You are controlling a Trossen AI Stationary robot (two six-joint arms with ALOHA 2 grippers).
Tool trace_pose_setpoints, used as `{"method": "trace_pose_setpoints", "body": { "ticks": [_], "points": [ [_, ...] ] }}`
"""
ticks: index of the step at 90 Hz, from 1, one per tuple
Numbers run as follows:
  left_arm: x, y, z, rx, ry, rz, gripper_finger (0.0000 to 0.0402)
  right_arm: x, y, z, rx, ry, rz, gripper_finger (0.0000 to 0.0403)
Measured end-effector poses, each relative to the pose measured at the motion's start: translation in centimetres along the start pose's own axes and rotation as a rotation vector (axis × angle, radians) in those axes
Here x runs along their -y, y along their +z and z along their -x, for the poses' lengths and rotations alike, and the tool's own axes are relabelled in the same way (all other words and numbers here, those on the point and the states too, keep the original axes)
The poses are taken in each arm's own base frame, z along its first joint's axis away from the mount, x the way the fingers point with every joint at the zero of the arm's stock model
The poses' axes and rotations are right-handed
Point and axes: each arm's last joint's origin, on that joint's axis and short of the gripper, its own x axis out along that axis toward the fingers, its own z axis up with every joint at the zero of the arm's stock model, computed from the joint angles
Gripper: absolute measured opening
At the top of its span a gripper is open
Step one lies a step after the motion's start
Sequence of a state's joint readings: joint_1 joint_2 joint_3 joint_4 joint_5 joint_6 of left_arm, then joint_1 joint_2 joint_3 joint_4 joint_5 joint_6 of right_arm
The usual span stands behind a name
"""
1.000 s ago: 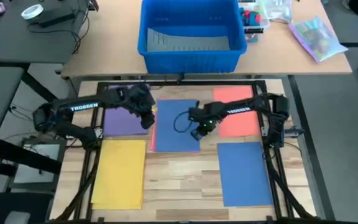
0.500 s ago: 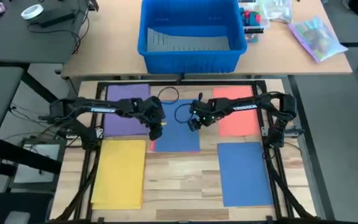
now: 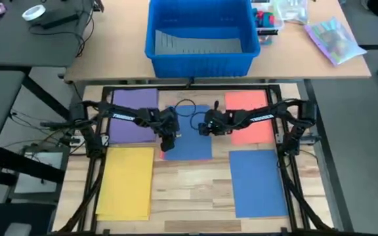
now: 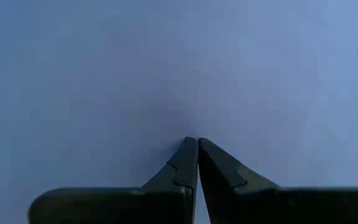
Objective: Organize paper
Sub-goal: Stack the blue colored paper on top of the other blue colored paper
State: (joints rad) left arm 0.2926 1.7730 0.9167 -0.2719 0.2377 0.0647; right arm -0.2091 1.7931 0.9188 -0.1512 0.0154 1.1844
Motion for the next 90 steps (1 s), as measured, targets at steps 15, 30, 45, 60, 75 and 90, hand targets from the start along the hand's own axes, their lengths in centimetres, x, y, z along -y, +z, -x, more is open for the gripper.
{"method": "trace_pose_setpoints", "body": {
  "ticks": [15,30,45,60,75,90],
  "points": [
    [0.4,0.2,-0.3,0.012,-0.001,-0.02,0.0,-0.4,-0.4,0.0,-0.002,0.025,0.025,0.0255],
    [0.4,0.1,-0.3,0.011,-0.001,-0.02,0.0,-1.0,-0.6,1.6,-0.056,0.088,0.057,0.0255],
    [0.4,0.1,-0.4,0.01,-0.002,-0.02,0.0,-2.3,-0.2,5.0,0.007,0.197,0.085,0.0255],
    [0.4,0.1,-0.4,0.015,-0.001,-0.021,0.0,-2.5,-0.1,5.9,0.024,0.217,0.108,0.0255],
    [0.4,0.1,-0.4,0.014,0.0,-0.021,0.0,-2.3,0.0,5.4,0.032,0.199,0.099,0.0255],
    [0.4,0.1,-0.4,0.01,0.0,-0.019,0.0,-2.6,-0.3,5.1,0.01,0.221,0.088,0.0255]
  ]
}}
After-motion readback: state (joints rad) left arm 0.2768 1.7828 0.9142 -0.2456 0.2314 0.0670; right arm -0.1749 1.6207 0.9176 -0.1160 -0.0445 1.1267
